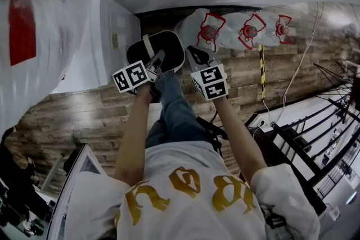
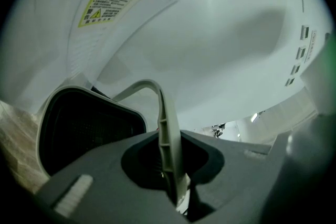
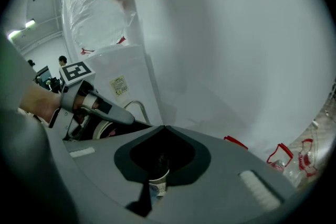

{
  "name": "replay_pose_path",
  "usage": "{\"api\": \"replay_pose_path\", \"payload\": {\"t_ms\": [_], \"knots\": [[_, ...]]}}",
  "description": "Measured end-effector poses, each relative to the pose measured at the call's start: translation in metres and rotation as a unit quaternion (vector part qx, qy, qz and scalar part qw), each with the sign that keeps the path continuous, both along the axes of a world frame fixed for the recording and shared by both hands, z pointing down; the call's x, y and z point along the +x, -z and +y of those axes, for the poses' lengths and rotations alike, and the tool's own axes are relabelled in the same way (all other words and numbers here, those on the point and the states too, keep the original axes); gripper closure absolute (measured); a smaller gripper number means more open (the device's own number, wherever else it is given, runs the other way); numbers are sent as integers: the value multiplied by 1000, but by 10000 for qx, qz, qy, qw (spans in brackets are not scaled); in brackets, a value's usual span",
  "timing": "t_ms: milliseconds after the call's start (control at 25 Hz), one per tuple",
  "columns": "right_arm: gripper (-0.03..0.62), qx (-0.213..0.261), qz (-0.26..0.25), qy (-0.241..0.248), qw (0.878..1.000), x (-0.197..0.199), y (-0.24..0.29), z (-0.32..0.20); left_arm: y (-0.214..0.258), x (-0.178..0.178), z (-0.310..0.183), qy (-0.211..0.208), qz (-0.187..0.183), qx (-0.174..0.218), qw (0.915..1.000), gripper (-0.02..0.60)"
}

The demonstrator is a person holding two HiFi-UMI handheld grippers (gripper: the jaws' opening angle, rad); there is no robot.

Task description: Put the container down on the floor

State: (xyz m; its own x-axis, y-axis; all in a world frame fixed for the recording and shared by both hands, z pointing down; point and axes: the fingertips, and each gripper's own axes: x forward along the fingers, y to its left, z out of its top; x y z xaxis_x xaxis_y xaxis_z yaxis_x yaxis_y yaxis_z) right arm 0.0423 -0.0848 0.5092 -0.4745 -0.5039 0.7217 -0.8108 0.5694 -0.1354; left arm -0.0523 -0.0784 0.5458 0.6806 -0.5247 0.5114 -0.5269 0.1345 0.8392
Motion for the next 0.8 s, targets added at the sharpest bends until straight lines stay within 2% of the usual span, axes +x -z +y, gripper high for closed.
{"api": "replay_pose_path", "payload": {"t_ms": [400,800], "knots": [[566,-360,-27,571,9977,-20,-52,10,-53,-3,0,-55,-186,-256,9995,540],[566,-639,-220,686,9954,-32,-93,13,-104,-4,0,-137,-359,-489,9981,541]]}}
